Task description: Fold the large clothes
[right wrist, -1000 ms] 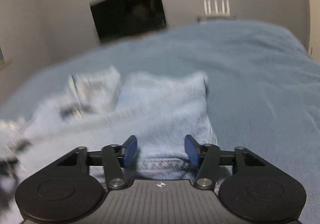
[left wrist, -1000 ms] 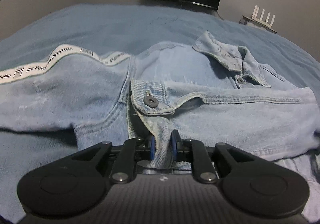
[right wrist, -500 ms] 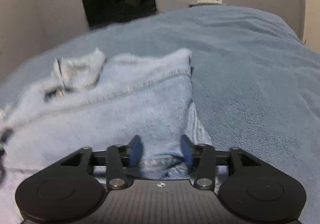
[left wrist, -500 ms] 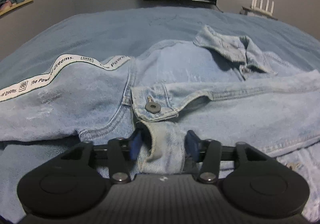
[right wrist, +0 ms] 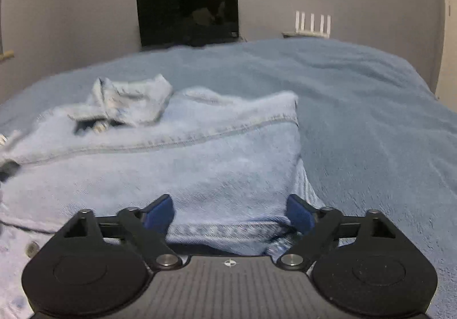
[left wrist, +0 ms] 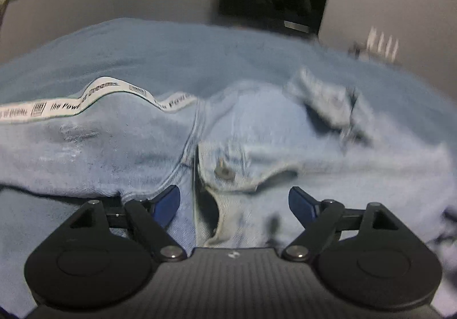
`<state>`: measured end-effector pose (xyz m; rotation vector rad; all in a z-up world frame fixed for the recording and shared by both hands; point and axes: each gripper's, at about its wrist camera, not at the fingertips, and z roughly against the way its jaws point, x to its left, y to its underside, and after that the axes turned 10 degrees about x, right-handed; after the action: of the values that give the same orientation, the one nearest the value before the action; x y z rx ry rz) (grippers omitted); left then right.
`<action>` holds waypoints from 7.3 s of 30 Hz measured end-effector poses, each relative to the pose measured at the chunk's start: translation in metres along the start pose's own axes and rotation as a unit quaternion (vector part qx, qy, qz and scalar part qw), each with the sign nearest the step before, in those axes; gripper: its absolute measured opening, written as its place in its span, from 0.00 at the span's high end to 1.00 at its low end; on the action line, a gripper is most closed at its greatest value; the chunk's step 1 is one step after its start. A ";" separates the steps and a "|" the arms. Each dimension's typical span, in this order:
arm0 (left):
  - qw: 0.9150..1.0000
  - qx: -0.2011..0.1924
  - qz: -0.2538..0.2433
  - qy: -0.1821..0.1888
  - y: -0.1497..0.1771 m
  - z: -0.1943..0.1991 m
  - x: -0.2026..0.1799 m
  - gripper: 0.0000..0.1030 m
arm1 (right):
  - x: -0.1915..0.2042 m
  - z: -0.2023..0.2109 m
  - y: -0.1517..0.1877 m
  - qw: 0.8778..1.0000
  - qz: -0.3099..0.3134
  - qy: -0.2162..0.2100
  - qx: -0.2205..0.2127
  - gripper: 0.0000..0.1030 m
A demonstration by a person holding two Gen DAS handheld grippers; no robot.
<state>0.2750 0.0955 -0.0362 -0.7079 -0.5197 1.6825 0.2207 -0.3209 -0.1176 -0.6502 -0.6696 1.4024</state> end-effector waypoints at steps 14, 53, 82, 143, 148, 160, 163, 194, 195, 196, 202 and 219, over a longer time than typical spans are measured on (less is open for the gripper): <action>0.898 -0.079 0.425 -0.075 0.024 0.021 0.168 0.10 | 0.003 -0.002 0.004 1.000 -0.004 -0.001 -0.005 0.08; 0.933 -0.303 0.127 0.145 -0.075 0.065 0.078 0.95 | 0.016 -0.011 0.010 1.000 0.020 0.016 -0.009 0.05; 0.997 0.003 0.062 0.047 -0.016 0.030 -0.030 0.29 | 0.060 0.048 0.019 0.996 0.059 -0.045 -0.054 0.06; 0.993 0.103 -0.048 -0.032 -0.032 -0.043 0.038 0.00 | 0.012 0.024 -0.002 0.992 -0.113 0.000 0.061 0.75; 0.997 0.073 0.014 -0.033 -0.046 -0.021 0.059 0.00 | 0.004 0.049 -0.007 0.996 -0.073 0.008 0.044 0.48; 0.983 -0.025 0.130 0.127 -0.043 -0.012 0.072 0.03 | -0.015 0.057 -0.026 0.996 -0.075 -0.015 -0.034 0.59; 0.992 -0.016 0.055 0.115 -0.039 -0.022 0.045 0.14 | 0.004 0.040 -0.031 0.998 -0.038 -0.025 -0.039 0.67; 0.993 -0.028 -0.113 -0.019 0.028 0.044 -0.002 0.08 | -0.053 0.179 -0.040 0.996 0.023 0.025 -0.085 0.00; 0.993 -0.043 -0.110 -0.023 0.033 0.058 0.001 0.08 | -0.062 0.193 -0.034 0.996 0.026 0.027 -0.080 0.00; 0.992 -0.067 -0.102 -0.030 0.038 0.071 0.003 0.08 | -0.070 0.206 -0.027 0.996 0.031 0.028 -0.077 0.00; 0.973 -0.226 0.038 0.004 0.038 0.175 0.040 0.00 | -0.107 0.257 0.009 0.999 0.014 0.015 -0.033 0.00; 0.993 0.106 0.032 0.027 0.079 0.183 0.061 0.00 | -0.103 0.218 0.046 0.988 -0.031 -0.044 0.143 0.01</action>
<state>0.0838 0.1434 0.0311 -0.6176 -0.2775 1.7436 0.0206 -0.4180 -0.0128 -0.3393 -0.5391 1.4411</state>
